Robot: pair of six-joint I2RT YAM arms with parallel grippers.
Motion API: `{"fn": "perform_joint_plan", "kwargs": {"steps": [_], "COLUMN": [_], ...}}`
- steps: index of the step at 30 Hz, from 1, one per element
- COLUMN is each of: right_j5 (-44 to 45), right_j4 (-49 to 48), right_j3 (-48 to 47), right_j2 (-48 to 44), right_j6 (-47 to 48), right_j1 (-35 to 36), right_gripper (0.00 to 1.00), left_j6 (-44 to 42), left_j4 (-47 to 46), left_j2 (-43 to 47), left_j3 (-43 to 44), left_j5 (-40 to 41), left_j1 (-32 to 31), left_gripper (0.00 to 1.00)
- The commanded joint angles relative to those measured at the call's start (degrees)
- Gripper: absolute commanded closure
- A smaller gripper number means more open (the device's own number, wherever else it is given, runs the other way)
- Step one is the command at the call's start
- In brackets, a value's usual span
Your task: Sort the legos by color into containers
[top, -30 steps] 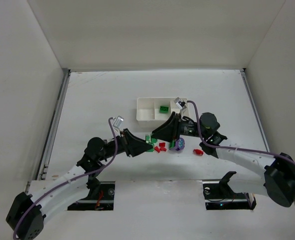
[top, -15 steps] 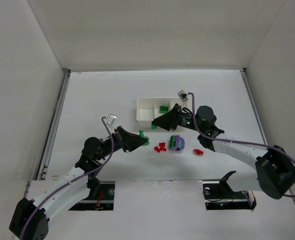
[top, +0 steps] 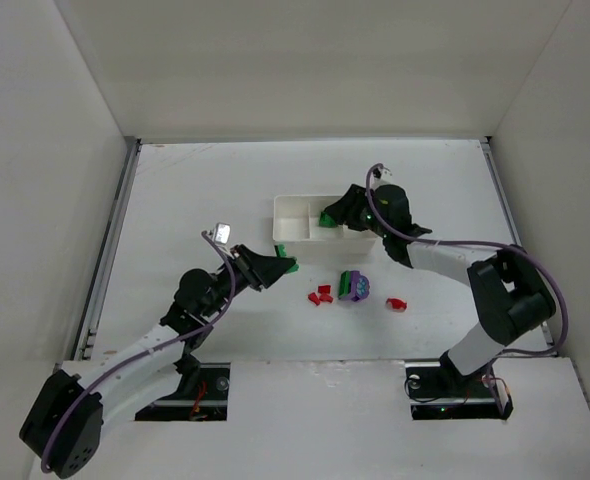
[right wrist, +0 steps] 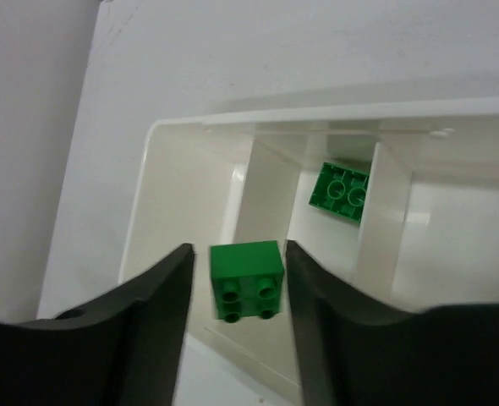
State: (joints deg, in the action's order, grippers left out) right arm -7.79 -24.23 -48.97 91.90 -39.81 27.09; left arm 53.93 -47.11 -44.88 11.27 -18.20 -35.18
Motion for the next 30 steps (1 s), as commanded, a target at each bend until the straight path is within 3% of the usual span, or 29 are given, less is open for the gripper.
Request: {"fn": "perform_joint_plan", "kwargs": {"steps": [1,5,11,16,24,30], "right_j5": [4.80,4.81,-1.07,-10.91,-14.80,-15.50], "right_j4": [0.58,0.94,0.94,-9.50,-22.08,-28.06], "right_j3": [-3.32,-3.33,3.25,13.54,16.81,16.01], "right_j2": [-0.23,-3.56,-15.15,-23.16,-23.09,-21.24], "right_j6": [1.84,1.76,-3.15,-11.68,-19.24,-20.92], "right_j1": [0.55,0.72,1.95,5.72,13.64,16.28], "right_gripper": [0.42,0.25,0.29,0.27,0.22,0.29], "left_j6": [0.29,2.14,5.65,8.99,12.25,13.74], "left_j4": [-7.29,-9.57,-14.66,-19.24,-21.35,-21.35], "left_j2": [-1.25,-3.63,-7.32,-9.87,-9.44,-8.73], "left_j3": [1.04,1.04,1.83,2.18,1.74,1.13], "left_j5": [5.01,7.90,9.76,10.28,14.49,16.00], "left_j1": [-0.46,-0.46,-0.63,-0.90,-2.65,-4.76], "left_gripper": [0.79,0.79,0.78,0.78,0.76,0.74]}}
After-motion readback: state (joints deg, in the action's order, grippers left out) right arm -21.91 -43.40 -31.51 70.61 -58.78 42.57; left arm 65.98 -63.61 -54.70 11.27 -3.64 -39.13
